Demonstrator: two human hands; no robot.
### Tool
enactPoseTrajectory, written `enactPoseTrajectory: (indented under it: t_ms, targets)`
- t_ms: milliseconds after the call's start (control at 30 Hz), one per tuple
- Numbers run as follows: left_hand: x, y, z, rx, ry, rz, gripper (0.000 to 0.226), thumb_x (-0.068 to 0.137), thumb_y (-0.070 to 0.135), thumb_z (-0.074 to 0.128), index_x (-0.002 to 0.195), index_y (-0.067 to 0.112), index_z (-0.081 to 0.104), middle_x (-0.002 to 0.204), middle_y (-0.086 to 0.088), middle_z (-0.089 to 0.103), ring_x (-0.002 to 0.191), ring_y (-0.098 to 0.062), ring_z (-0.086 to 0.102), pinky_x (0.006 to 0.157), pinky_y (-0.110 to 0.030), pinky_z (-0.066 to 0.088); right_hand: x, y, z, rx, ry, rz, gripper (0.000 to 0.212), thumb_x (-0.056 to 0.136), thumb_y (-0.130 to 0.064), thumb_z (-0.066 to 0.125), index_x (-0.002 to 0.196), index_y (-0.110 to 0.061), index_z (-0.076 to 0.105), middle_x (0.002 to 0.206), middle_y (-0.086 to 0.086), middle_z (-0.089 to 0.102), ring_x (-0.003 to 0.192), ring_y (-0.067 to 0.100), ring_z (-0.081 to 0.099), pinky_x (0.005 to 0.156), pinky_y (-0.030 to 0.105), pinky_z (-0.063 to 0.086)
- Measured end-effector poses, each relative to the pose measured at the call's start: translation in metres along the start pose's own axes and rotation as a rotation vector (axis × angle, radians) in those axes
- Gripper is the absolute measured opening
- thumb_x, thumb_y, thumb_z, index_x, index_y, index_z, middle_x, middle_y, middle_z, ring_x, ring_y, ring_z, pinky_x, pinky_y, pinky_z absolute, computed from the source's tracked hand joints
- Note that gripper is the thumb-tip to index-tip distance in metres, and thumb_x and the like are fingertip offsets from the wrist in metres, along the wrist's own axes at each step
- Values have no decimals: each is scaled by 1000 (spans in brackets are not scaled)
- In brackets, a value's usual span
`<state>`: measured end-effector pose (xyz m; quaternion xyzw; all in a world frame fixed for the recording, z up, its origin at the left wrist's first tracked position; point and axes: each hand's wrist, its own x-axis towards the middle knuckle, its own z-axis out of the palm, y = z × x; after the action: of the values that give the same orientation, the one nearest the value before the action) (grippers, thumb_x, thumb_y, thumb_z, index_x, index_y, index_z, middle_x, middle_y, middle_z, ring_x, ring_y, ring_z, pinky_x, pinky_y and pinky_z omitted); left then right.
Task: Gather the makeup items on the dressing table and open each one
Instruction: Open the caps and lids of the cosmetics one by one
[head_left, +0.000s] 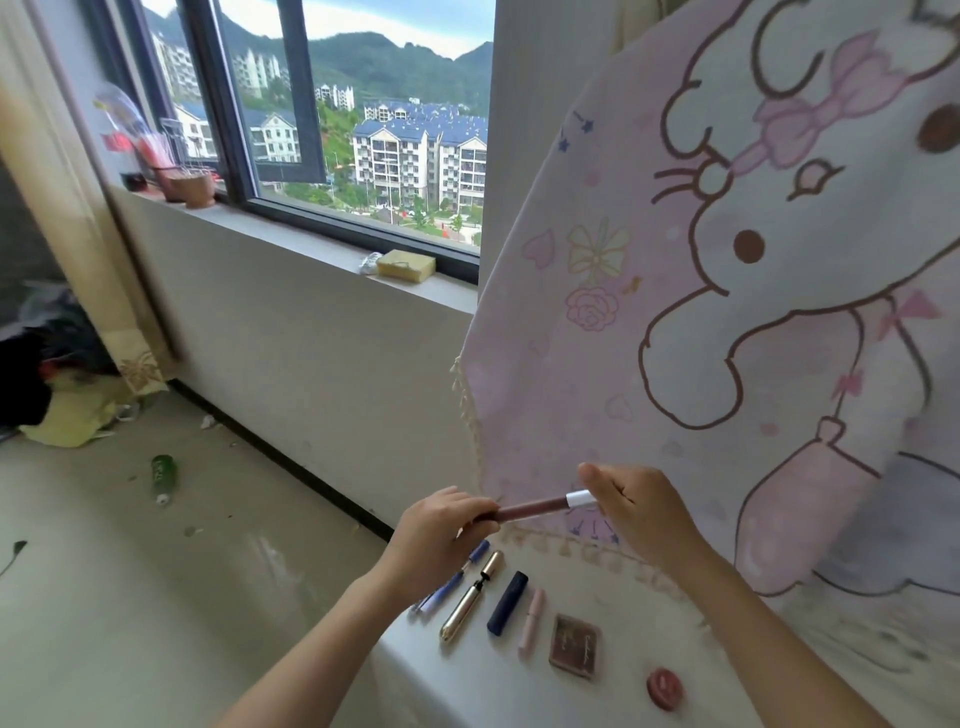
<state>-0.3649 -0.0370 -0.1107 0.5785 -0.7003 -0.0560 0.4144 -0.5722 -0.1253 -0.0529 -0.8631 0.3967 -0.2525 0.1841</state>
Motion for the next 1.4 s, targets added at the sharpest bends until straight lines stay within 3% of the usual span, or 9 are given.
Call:
enactPoseTrajectory:
  t_ms: [200, 433, 567, 667, 900, 1000, 1133, 1233, 1400]
  targets:
    - [2, 4, 1, -151, -166, -118, 22, 82, 37, 49, 87, 22, 65, 71, -4, 60, 71, -2, 48, 64, -14, 36, -6, 1, 0, 62, -29, 47, 67, 59, -92, 17, 48, -26, 25, 39, -6, 23, 37, 10, 31, 42, 20, 23]
    - [2, 0, 0, -18, -46, 81, 30, 85, 27, 49, 82, 6, 70, 58, -3, 60, 64, -9, 41, 58, -15, 36, -3, -3, 9, 249, -38, 208, 54, 93, -22, 50, 44, -20, 28, 36, -9, 22, 37, 5, 19, 43, 23, 17]
    - [2, -3, 1, 136, 55, 190, 39, 94, 32, 41, 80, 8, 69, 57, 2, 60, 63, -8, 38, 55, -18, 39, 0, -7, 11, 458, -90, 373, 49, 93, -31, 48, 56, 0, 51, 33, -9, 30, 30, 7, 27, 39, 19, 25]
    - [3, -7, 1, 170, 24, 203, 34, 92, 29, 43, 80, 9, 68, 57, 2, 59, 63, -8, 38, 56, -17, 39, 5, -10, 13, 530, -96, 500, 53, 94, -38, 43, 49, -10, 40, 27, -8, 31, 25, 6, 28, 33, 14, 25]
    - [0, -12, -11, -199, -164, -33, 30, 87, 29, 50, 84, 5, 68, 63, -7, 55, 63, 4, 45, 59, -9, 35, 4, -13, 9, 434, -163, 237, 36, 92, -18, 51, 59, -14, 38, 47, -3, 34, 37, 3, 27, 44, 23, 25]
    - [-2, -18, -13, -173, -135, -11, 32, 86, 35, 46, 83, 11, 67, 62, -6, 56, 63, 2, 41, 60, -12, 34, 6, -14, -1, 466, -348, 194, 11, 86, -28, 60, 87, -25, 50, 62, -2, 51, 52, 6, 47, 47, 14, 37]
    - [-5, -22, -12, -122, -120, 19, 24, 86, 33, 43, 84, 20, 63, 61, -1, 55, 64, -7, 40, 60, -14, 34, 10, -16, 0, 539, -345, 362, 55, 74, -68, 43, 83, -17, 61, 47, 0, 62, 37, 7, 51, 38, 15, 36]
    - [-7, -25, -12, -87, -110, 39, 27, 87, 32, 44, 86, 15, 65, 62, -7, 59, 66, -11, 42, 61, -18, 36, 9, -18, 6, 369, -334, 351, 41, 92, -34, 48, 60, -9, 57, 34, -3, 52, 30, 6, 38, 38, 16, 31]
    - [-12, -27, -16, -109, -113, 3, 30, 87, 35, 43, 86, 15, 65, 63, -10, 59, 66, -12, 43, 61, -22, 37, 6, -18, 3, 633, -393, 310, 16, 80, -13, 67, 88, -20, 55, 79, -1, 62, 62, 7, 59, 58, 17, 47]
